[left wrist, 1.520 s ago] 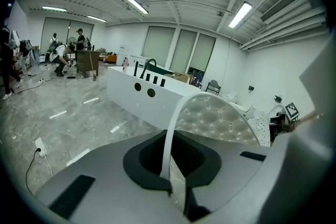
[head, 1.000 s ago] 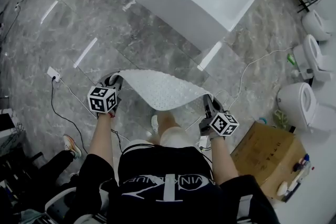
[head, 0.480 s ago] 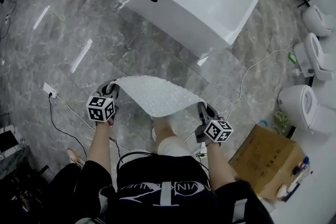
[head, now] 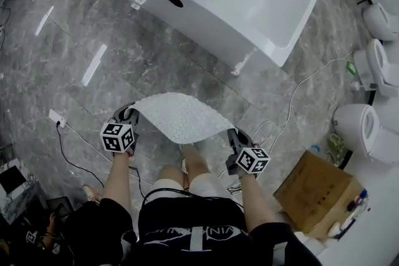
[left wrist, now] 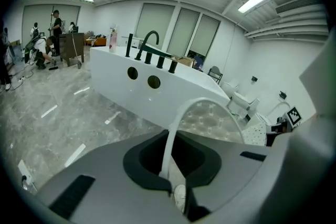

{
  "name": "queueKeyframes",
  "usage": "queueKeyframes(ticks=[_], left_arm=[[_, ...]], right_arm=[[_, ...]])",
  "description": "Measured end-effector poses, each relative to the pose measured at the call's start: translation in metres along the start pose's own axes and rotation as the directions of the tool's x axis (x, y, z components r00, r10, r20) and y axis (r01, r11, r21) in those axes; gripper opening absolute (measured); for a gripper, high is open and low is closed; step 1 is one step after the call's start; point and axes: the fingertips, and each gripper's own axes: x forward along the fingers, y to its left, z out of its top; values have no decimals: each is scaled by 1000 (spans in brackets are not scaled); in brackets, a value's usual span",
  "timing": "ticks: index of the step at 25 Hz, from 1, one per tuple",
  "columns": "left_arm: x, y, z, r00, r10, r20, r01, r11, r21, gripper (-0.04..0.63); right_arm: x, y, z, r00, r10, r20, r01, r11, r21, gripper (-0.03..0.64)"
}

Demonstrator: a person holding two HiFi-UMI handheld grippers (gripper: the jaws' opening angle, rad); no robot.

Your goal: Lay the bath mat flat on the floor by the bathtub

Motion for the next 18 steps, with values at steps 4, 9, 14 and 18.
queueKeyframes(ticks=[4, 9, 14, 18], left_arm=[[18, 23, 2, 1000, 14, -4, -14, 999, -29, 20], [39, 50, -1, 1000, 16, -18, -17, 999, -28, 20], [55, 76, -15, 999, 3, -51, -4, 1000, -28, 20], [66, 101, -36, 995, -7, -103, 3, 999, -37, 20]], right_arm=[[22, -6, -2, 999, -1, -32, 1, 1000, 1, 29], [46, -13, -17, 998, -1, -65, 2, 1000, 6, 29], [71, -13, -38, 997, -9, -83, 11, 1000, 16, 29], [88, -15, -57, 997, -23, -76, 27, 998, 51, 29]])
